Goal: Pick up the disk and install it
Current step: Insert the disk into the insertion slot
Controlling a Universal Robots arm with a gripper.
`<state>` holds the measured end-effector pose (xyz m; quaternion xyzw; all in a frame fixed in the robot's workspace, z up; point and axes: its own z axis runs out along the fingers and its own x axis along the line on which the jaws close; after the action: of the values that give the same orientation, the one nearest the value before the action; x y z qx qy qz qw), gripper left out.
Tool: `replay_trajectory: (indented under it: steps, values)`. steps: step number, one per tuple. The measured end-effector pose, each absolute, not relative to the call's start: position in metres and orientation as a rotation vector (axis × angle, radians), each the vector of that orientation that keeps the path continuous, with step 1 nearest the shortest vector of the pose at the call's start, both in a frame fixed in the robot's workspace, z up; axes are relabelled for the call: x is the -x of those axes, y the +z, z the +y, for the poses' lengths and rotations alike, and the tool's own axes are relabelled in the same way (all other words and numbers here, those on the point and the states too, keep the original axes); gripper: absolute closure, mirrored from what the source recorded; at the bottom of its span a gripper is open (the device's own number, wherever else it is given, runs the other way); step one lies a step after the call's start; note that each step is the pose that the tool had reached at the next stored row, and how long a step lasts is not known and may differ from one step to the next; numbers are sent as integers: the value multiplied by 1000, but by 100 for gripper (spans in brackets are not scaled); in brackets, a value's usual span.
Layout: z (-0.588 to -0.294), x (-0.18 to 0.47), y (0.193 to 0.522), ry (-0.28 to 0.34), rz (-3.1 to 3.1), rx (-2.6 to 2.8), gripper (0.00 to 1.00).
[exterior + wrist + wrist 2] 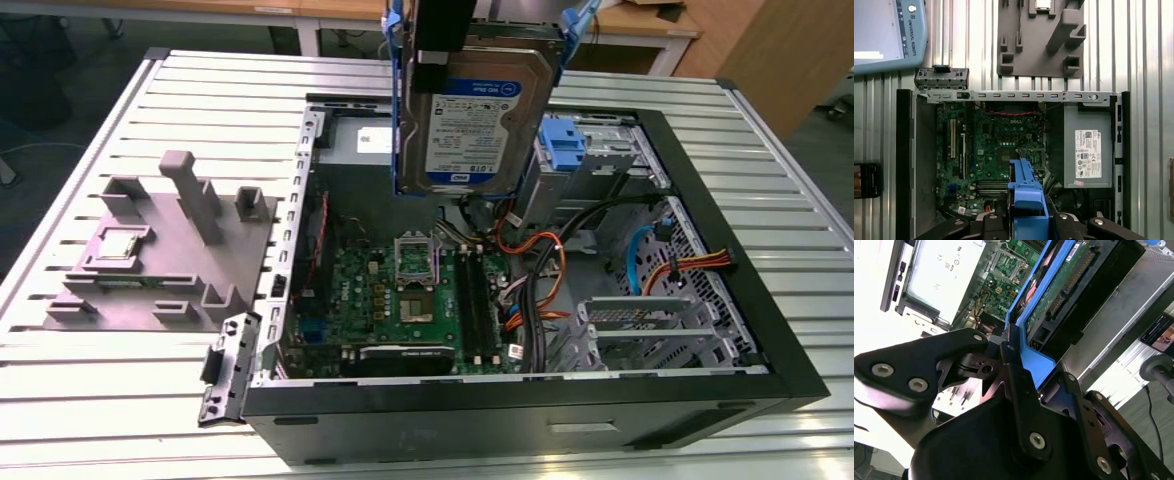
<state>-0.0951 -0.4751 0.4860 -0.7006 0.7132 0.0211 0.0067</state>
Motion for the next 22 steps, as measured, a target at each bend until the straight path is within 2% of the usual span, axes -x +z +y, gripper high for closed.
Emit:
replay_trajectory:
  steps: [10,22]
  values:
    - [-477,95,486,65,2231,2192,63]
    - [-512,88,485,64,2232,2193,63]
